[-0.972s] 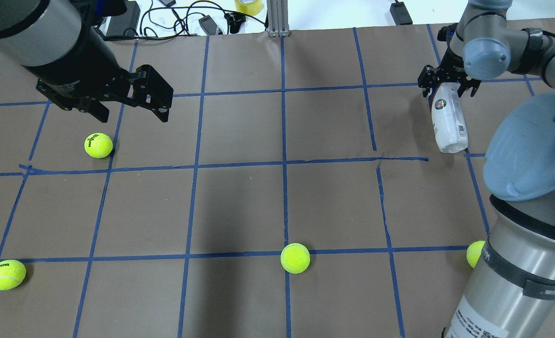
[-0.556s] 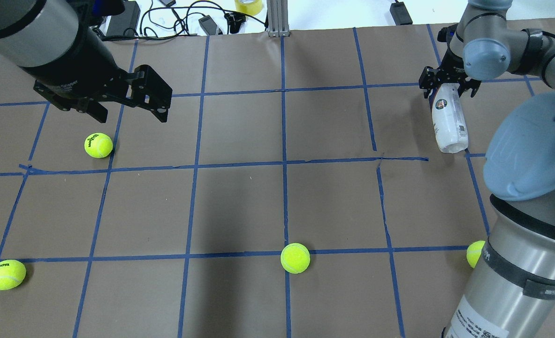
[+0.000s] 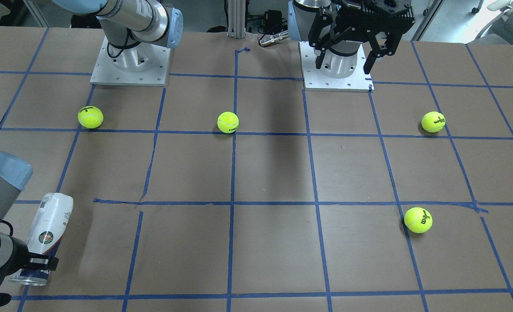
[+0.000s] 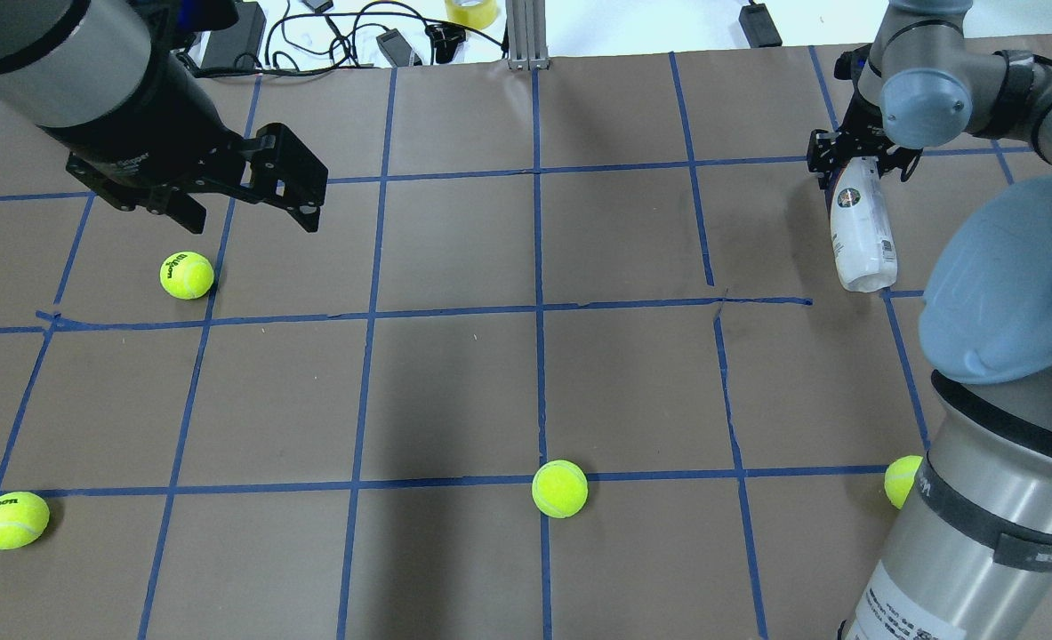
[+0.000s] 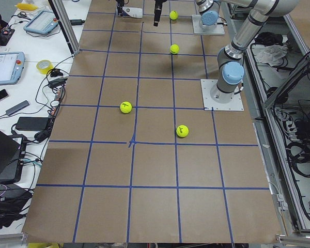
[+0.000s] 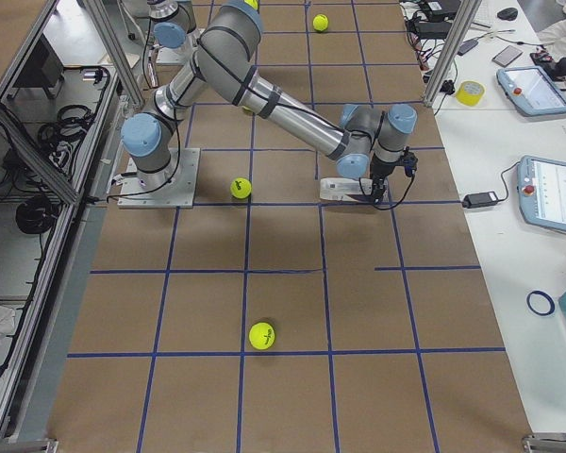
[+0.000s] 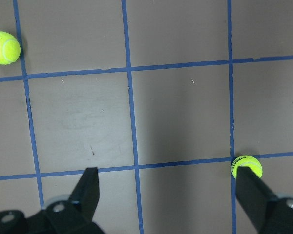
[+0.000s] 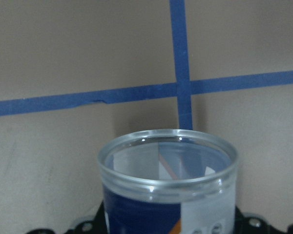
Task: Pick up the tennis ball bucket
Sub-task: 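Lift the can with the right gripper and tilt it sideways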
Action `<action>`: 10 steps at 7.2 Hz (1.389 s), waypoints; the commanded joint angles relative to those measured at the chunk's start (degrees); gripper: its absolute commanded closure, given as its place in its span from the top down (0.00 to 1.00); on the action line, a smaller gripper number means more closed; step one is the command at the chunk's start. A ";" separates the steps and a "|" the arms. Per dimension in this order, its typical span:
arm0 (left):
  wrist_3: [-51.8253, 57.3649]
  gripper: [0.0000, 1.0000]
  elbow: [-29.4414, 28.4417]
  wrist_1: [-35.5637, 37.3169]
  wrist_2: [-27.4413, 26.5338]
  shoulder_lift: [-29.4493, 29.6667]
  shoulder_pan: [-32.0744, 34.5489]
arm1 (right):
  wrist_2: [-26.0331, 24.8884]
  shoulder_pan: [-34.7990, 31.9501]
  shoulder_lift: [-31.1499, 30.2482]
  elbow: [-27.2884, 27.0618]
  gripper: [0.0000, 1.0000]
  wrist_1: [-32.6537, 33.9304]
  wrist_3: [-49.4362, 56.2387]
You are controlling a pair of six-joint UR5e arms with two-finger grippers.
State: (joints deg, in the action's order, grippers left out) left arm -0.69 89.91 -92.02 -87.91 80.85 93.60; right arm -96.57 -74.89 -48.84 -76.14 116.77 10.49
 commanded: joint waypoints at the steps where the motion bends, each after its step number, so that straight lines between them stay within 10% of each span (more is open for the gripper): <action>1: -0.01 1.00 0.00 0.00 0.02 0.01 0.00 | -0.03 -0.08 -0.81 0.20 0.34 0.12 2.32; 2: -0.01 1.00 0.00 0.00 0.02 0.01 0.00 | 0.41 -0.08 -1.16 0.37 0.34 0.56 4.16; 3: -0.01 1.00 0.00 0.00 0.02 0.01 0.00 | 1.02 -0.77 -2.56 0.29 0.12 -0.05 6.79; 10: 0.08 1.00 0.00 0.00 0.02 -0.16 0.00 | 4.45 -23.15 -7.14 0.20 0.03 -3.31 18.25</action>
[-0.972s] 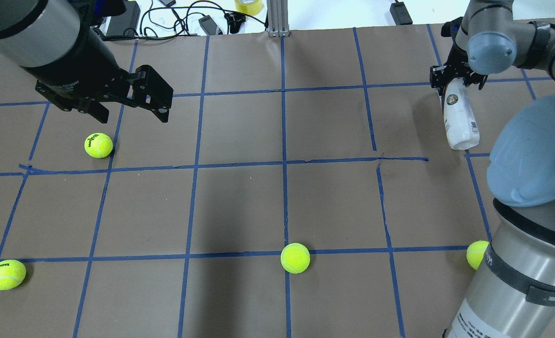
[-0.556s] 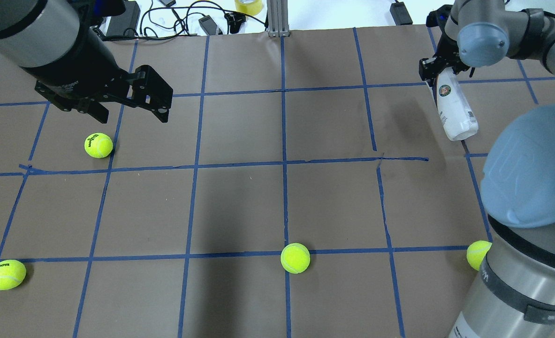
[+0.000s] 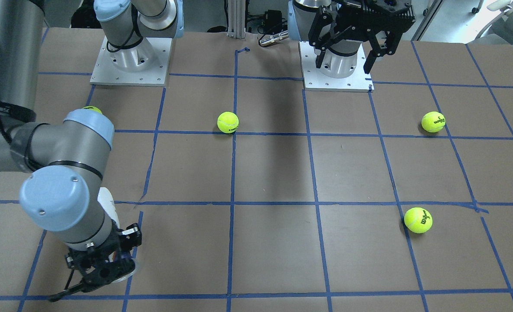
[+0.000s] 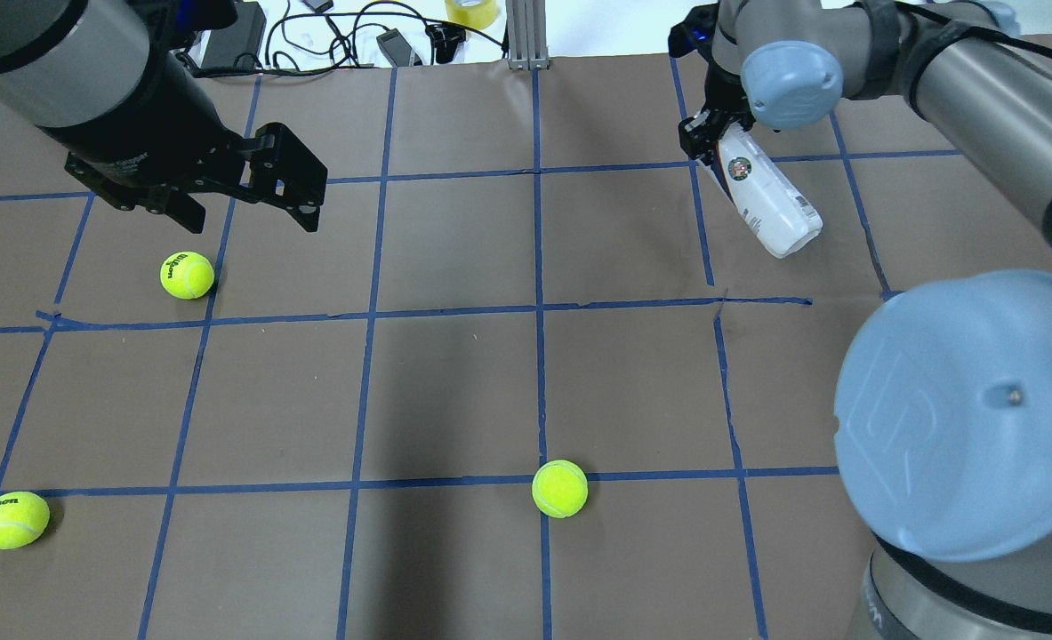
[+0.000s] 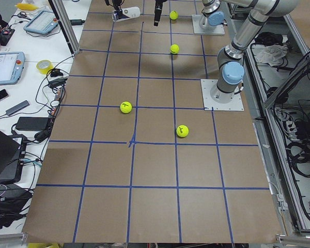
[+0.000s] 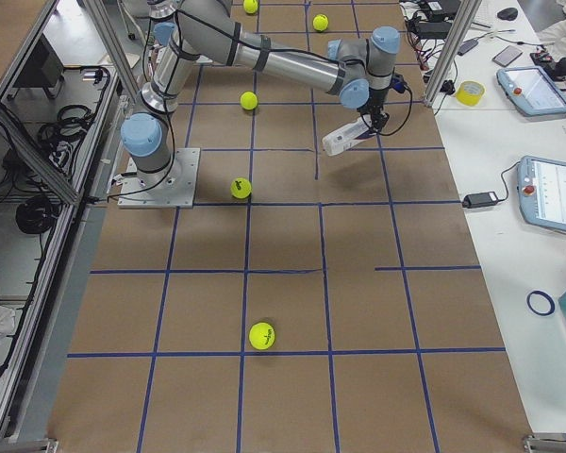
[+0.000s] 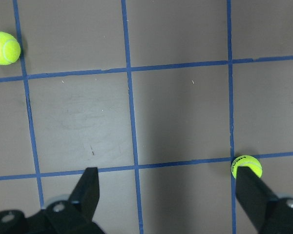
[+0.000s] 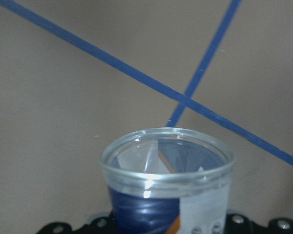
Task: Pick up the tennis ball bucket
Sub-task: 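Carry the can toward the left gripper and lower it onto the table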
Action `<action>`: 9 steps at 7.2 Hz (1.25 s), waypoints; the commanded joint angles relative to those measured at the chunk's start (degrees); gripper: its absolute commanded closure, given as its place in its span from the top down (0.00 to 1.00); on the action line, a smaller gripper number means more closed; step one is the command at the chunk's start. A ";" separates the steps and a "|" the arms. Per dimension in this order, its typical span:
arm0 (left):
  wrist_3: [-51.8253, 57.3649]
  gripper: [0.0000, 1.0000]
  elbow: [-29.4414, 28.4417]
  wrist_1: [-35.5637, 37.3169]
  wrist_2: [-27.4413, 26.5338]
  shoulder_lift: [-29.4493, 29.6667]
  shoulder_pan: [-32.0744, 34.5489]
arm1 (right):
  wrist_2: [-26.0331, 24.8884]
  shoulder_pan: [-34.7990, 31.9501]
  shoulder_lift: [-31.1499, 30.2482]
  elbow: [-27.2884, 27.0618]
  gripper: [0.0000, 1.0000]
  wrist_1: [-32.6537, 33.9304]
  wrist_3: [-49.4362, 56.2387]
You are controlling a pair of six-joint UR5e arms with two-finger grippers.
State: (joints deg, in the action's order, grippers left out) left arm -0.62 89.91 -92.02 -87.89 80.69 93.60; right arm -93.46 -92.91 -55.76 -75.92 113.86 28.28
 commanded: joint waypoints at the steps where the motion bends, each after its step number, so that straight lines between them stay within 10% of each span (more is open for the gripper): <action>1: 0.00 1.00 0.00 0.00 0.00 0.00 0.00 | 1.00 -8.22 -0.06 -0.02 0.04 -0.05 1.33; 9: -0.09 1.00 0.09 -0.26 -0.18 -0.09 0.00 | 1.17 -22.64 2.58 0.07 0.00 1.98 21.81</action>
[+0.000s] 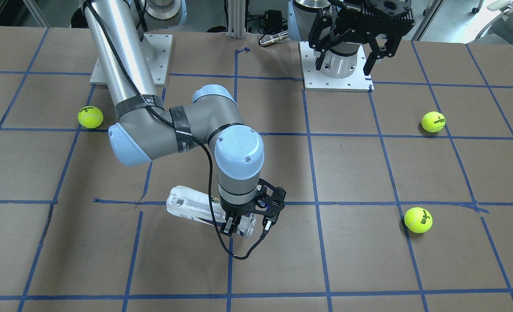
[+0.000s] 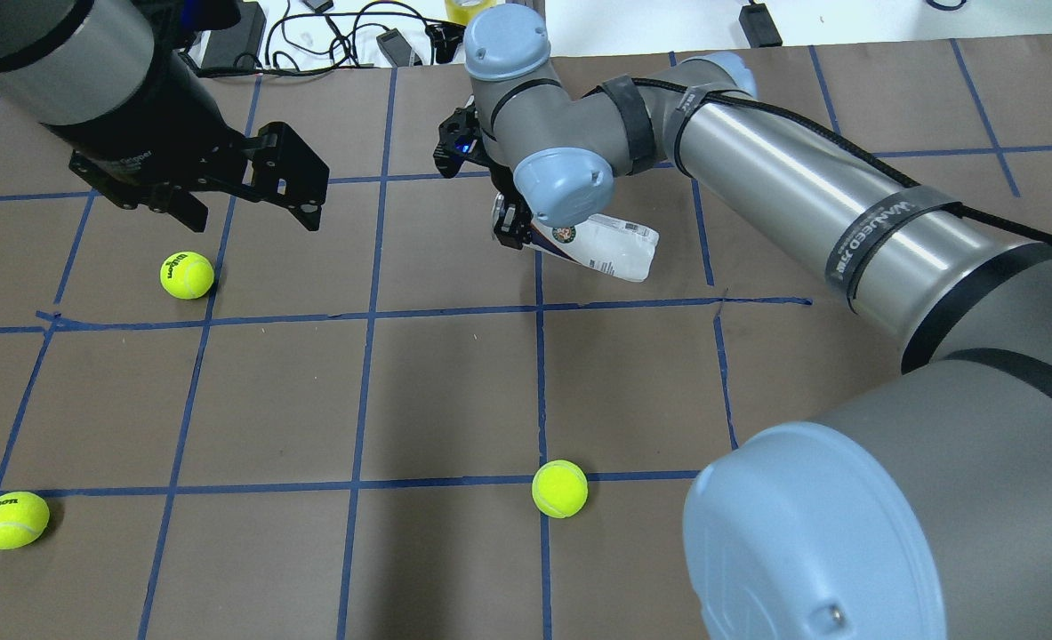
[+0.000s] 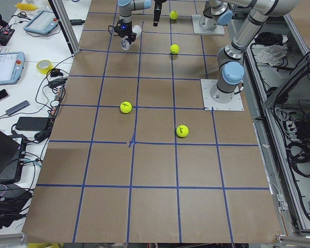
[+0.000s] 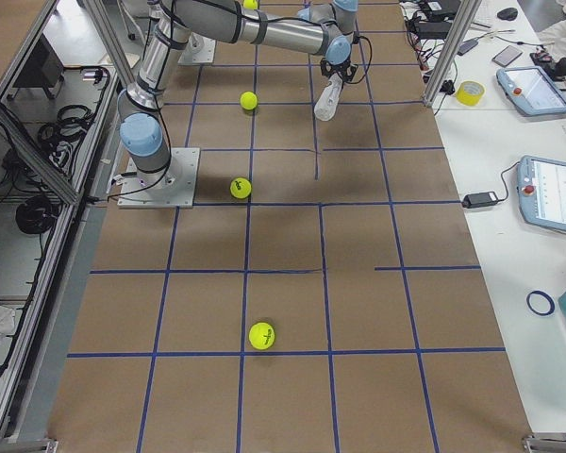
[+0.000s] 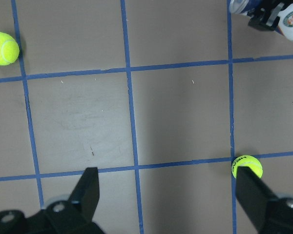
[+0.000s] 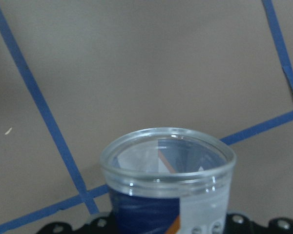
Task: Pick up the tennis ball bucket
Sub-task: 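Carry the can toward the left gripper and lower it onto the table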
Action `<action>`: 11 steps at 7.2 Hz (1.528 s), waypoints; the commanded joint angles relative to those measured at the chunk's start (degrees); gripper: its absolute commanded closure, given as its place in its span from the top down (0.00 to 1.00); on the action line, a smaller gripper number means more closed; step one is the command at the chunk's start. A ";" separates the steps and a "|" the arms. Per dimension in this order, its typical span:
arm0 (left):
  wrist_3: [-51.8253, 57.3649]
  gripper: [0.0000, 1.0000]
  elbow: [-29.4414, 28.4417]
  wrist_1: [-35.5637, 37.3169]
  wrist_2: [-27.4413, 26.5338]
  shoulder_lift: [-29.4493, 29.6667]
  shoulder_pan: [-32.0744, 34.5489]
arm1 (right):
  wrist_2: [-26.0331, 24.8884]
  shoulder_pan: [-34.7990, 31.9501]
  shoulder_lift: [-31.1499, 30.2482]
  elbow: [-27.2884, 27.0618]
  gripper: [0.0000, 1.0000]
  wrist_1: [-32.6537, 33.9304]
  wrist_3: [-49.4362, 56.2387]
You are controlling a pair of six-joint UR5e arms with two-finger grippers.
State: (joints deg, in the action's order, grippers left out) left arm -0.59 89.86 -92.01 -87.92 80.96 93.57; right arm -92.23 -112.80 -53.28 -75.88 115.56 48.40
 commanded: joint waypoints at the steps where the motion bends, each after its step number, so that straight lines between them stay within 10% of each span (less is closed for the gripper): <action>1: -0.29 1.00 0.05 0.07 0.03 0.07 -0.06 | 0.55 -3.73 0.28 0.03 0.00 0.37 8.22; 8: 0.14 1.00 0.05 -0.01 0.03 -0.02 -0.06 | 3.19 -7.34 3.44 0.11 0.03 3.71 6.18; 10: 0.32 1.00 0.22 -0.01 0.03 -0.19 -0.06 | 18.89 -7.61 3.79 0.12 0.99 7.11 2.08; 11: 0.32 1.00 0.23 -0.01 0.03 -0.19 -0.06 | 21.54 -7.52 3.36 0.20 1.00 8.27 1.26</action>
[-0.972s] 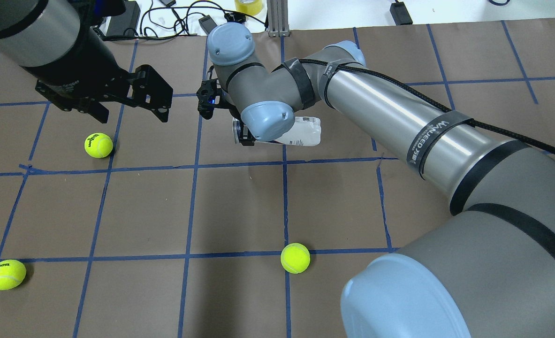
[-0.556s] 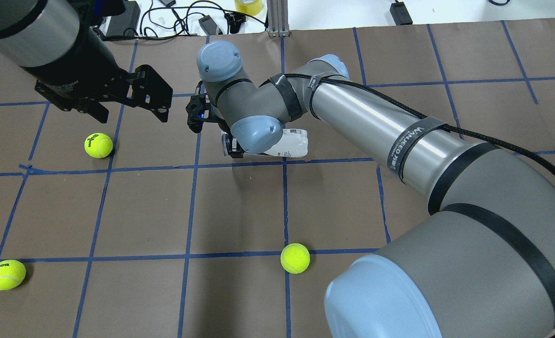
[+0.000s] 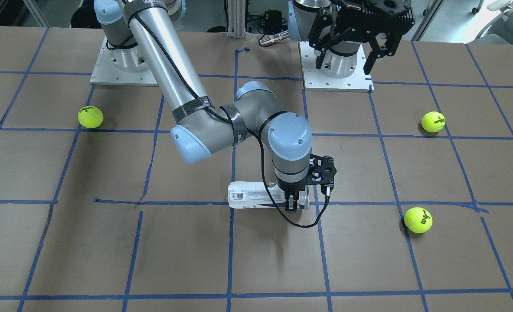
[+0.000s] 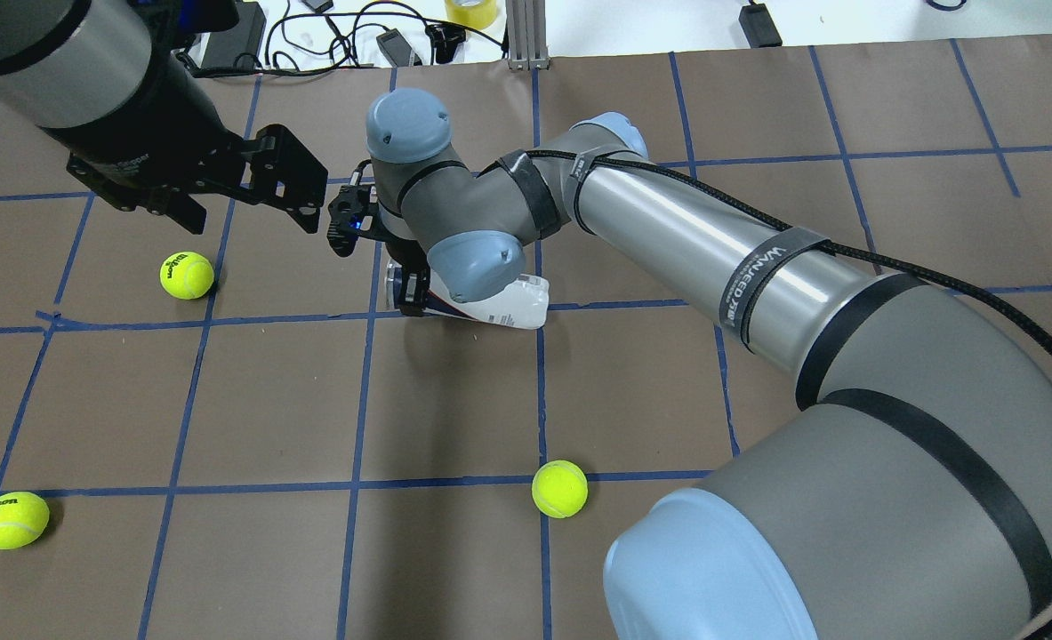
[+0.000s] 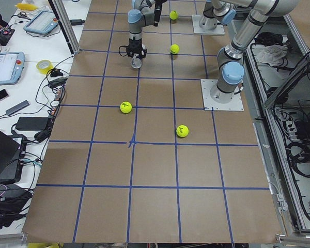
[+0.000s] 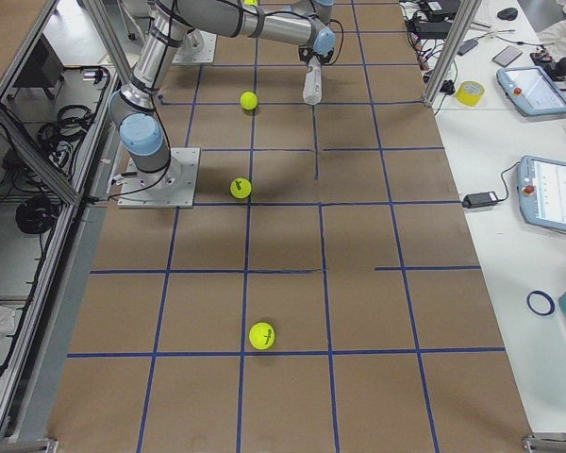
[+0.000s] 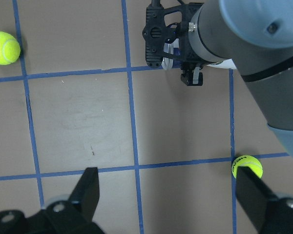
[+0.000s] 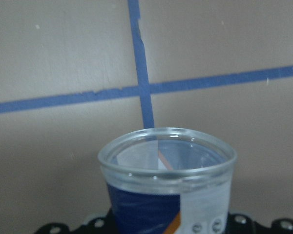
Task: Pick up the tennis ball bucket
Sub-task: 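Carry the can toward the left gripper and lower it onto the table, then open the right gripper, leaving the can lying on its side, and raise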
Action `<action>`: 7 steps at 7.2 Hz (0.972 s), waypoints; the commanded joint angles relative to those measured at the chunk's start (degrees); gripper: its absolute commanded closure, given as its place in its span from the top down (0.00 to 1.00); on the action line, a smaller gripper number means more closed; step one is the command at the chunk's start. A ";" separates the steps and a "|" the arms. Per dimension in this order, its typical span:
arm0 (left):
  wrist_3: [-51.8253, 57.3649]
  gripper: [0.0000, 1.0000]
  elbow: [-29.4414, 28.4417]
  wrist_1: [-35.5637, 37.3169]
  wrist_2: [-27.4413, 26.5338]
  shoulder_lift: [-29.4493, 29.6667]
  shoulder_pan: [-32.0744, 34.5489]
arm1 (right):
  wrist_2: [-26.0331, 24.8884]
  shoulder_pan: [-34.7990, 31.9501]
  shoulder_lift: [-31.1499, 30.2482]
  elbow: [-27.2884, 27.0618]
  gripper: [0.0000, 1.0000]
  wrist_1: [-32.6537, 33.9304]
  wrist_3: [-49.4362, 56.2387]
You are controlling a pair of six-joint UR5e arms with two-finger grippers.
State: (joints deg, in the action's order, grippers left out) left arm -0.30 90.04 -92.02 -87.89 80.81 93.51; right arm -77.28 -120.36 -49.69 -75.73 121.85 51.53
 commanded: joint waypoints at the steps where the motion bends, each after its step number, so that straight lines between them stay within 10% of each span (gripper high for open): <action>1: 0.21 1.00 0.04 0.00 0.00 -0.04 0.00 | 4.53 1.26 -0.66 -0.21 1.00 1.81 -1.43; 7: 0.65 1.00 -0.04 0.00 0.26 0.57 0.00 | -2.70 10.98 -2.07 0.49 1.00 1.28 -0.73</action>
State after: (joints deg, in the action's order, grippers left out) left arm 0.20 90.01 -92.02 -87.79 81.08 93.54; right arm -79.90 -113.94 -51.04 -75.66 123.22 50.78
